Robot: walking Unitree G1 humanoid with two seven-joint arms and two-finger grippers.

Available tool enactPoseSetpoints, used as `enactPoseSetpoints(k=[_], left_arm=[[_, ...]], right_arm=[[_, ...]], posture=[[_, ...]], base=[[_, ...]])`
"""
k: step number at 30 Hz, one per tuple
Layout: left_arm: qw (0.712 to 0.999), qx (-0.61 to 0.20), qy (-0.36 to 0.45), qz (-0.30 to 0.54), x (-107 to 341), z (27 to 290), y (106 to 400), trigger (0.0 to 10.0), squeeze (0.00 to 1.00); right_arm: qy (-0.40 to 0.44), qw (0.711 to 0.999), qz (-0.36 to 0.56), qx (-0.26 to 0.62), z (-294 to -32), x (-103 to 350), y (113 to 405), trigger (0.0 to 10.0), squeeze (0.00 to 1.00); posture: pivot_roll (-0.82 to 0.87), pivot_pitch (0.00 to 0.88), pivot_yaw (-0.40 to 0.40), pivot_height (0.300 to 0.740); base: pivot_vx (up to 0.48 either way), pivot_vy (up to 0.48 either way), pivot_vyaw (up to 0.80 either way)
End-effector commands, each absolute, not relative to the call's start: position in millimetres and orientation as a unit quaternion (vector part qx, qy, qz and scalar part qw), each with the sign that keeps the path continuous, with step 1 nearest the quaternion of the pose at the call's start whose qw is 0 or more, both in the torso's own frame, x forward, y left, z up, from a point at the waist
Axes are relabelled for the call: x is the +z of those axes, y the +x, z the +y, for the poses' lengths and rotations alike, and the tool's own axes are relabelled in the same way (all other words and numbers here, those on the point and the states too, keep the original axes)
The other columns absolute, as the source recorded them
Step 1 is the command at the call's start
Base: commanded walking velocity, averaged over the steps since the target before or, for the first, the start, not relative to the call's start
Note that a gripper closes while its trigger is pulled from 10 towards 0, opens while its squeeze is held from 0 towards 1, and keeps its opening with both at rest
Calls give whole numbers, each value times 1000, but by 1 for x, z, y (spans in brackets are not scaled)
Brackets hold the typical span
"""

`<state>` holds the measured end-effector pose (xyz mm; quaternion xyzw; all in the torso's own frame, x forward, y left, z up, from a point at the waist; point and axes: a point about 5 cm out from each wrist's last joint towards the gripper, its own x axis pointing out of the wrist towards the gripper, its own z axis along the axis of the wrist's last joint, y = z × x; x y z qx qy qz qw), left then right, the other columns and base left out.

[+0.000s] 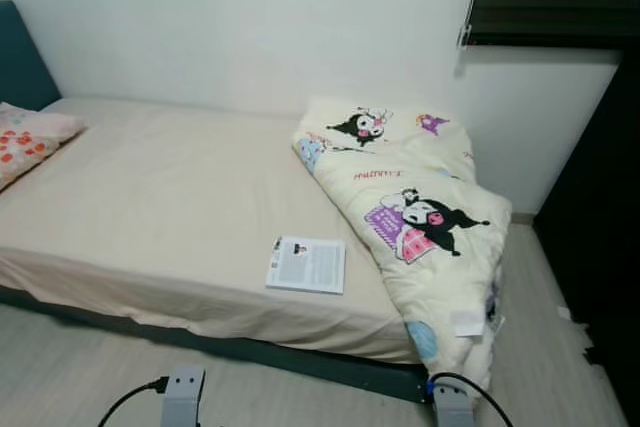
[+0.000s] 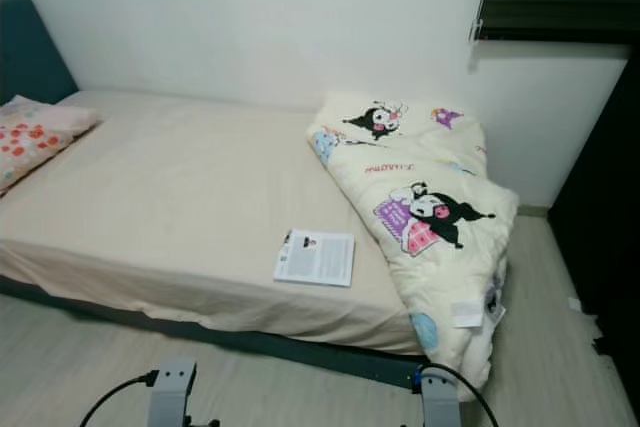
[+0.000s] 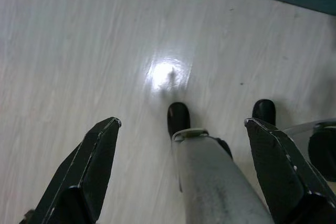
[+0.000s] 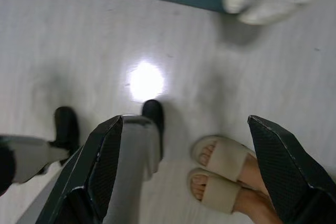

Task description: Clean up the room

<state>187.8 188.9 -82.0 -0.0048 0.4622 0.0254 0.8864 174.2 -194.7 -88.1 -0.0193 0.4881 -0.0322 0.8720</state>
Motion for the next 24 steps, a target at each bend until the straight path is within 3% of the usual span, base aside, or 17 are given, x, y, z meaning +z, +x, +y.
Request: enactPoseSetpoints(k=[1,8,15,21,24], left_arm=[[891,26,-9,452,-80,193,190,10000,0],[899,24,-12,438,-76,193,198,10000,0],[902,22,-9,432,-73,192,203,10000,0],[902,20,-10,432,-73,193,203,10000,0],[903,27,-16,428,-73,194,203,10000,0]], right_arm=[[-19,871,490,-20,-181,-89,177,10000,0],[-21,872,488,-27,-193,-87,178,10000,0],[-29,866,496,-50,-232,-85,166,10000,0],[-30,865,499,-54,-237,-85,161,10000,0],[-28,865,499,-46,-225,-88,162,10000,0]], posture=[[-83,0,-3,740],[-80,0,-3,740],[-81,0,-2,740],[-83,0,-2,740],[-82,0,-2,740]], base=[[405,0,0],[413,0,0],[401,0,0],[387,0,0],[237,0,-231]])
